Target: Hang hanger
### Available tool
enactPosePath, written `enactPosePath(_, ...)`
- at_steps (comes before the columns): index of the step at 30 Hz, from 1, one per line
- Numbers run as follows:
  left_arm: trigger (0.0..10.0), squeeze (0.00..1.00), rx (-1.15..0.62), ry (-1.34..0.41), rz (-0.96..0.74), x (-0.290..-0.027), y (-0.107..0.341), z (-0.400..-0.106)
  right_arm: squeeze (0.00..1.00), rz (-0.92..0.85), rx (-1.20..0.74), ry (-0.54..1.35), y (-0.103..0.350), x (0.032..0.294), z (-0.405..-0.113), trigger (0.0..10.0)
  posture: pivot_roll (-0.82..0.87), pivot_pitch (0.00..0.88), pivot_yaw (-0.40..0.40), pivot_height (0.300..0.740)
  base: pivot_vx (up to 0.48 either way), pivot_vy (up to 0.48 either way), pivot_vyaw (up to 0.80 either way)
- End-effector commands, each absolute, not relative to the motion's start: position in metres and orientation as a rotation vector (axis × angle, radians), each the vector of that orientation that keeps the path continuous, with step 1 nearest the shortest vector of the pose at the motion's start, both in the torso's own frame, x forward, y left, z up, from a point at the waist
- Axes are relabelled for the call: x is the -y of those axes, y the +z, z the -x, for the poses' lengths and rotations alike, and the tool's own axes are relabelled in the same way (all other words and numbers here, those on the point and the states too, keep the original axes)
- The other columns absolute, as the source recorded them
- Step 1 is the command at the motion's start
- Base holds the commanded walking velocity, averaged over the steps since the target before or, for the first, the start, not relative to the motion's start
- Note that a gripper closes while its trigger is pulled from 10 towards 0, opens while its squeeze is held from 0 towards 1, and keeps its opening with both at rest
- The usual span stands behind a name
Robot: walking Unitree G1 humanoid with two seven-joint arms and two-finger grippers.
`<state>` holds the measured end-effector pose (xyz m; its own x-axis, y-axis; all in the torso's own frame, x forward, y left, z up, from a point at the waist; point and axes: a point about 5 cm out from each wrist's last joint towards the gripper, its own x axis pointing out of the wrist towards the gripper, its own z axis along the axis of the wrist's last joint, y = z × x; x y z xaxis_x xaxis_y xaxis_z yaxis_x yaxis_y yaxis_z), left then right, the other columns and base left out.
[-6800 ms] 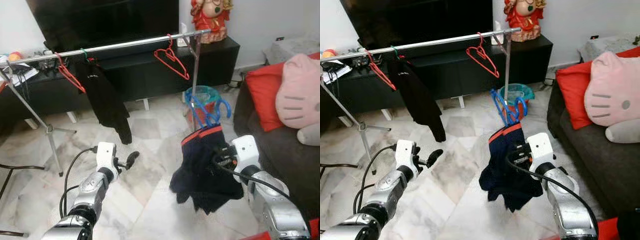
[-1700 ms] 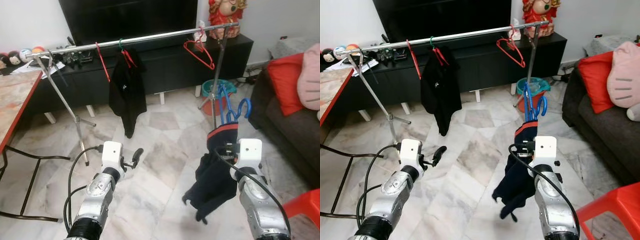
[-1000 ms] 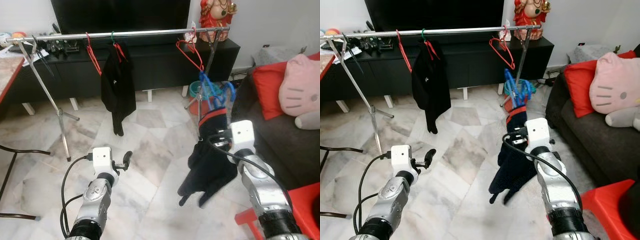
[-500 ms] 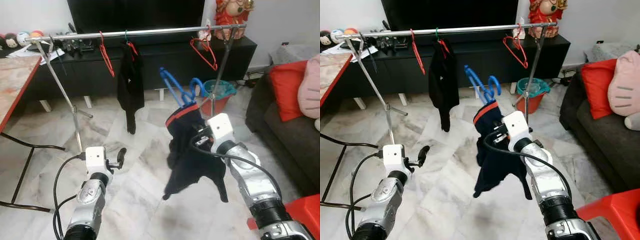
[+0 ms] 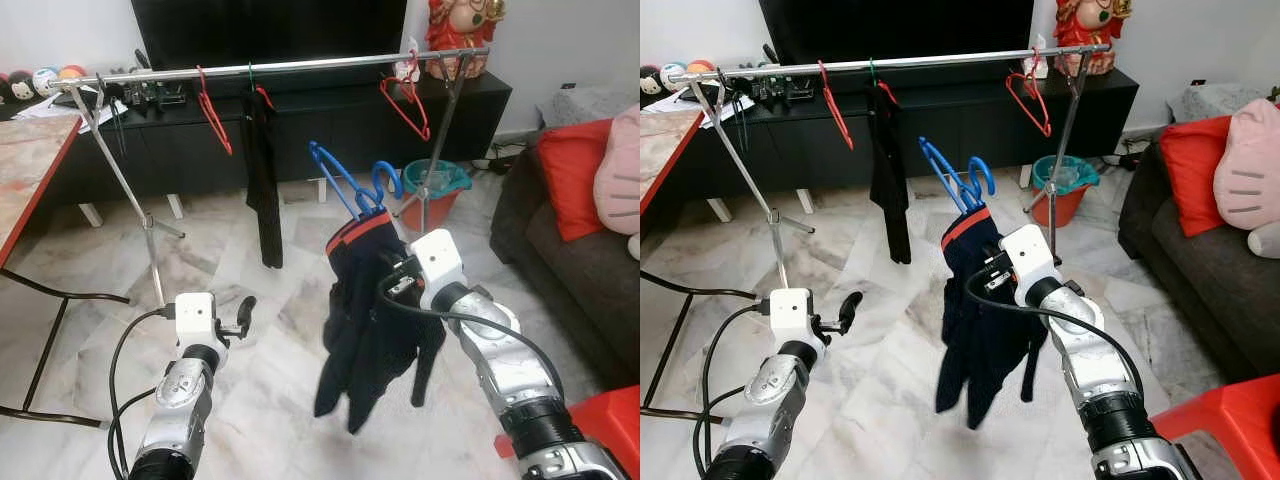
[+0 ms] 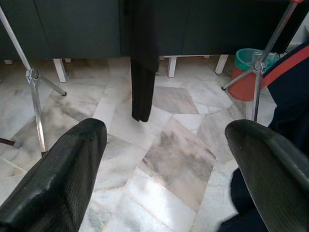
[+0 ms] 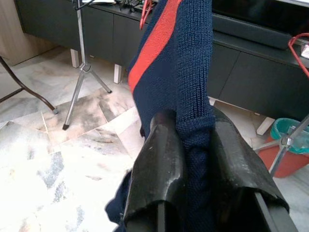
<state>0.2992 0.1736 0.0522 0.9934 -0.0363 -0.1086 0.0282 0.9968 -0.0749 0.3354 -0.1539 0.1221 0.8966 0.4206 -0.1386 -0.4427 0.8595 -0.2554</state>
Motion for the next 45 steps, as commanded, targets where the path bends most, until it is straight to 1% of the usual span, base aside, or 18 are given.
enactPosePath(1,10.0,0.0,-0.106,-0.045,0.066,-0.173,0.053,-0.298,0.0,0.298,-0.022,0.459,0.133,0.153,-0.336,10.0,-0.2,0.0,0.064,0.74,0.0,0.0,0.0)
enactPosePath(14,10.0,0.0,-0.107,-0.046,0.066,-0.172,0.054,-0.299,0.0,0.307,-0.021,0.476,0.133,0.153,-0.335,10.0,-0.21,0.0,0.068,0.74,0.0,0.0,0.0)
enactPosePath(15,10.0,0.0,-0.108,-0.058,0.083,-0.166,0.052,-0.297,0.0,0.334,-0.009,0.487,0.139,0.155,-0.337,10.0,-0.22,0.0,0.048,0.74,0.0,0.0,0.0)
enactPosePath(16,10.0,0.0,-0.109,-0.072,0.103,-0.159,0.051,-0.293,0.0,0.357,0.006,0.492,0.145,0.157,-0.338,10.0,-0.22,0.0,0.048,0.74,0.0,0.0,0.0)
enactPosePath(34,10.0,0.0,-0.101,-0.098,0.08,-0.153,0.05,-0.286,0.0,0.292,-0.025,0.462,0.134,0.154,-0.325,10.0,-0.23,0.0,0.053,0.74,0.0,0.0,0.0)
enactPosePath(45,10.0,0.0,-0.102,-0.102,0.077,-0.154,0.052,-0.284,0.0,0.29,-0.031,0.461,0.133,0.152,-0.322,10.0,-0.23,0.0,0.059,0.74,-0.25,0.0,0.0)
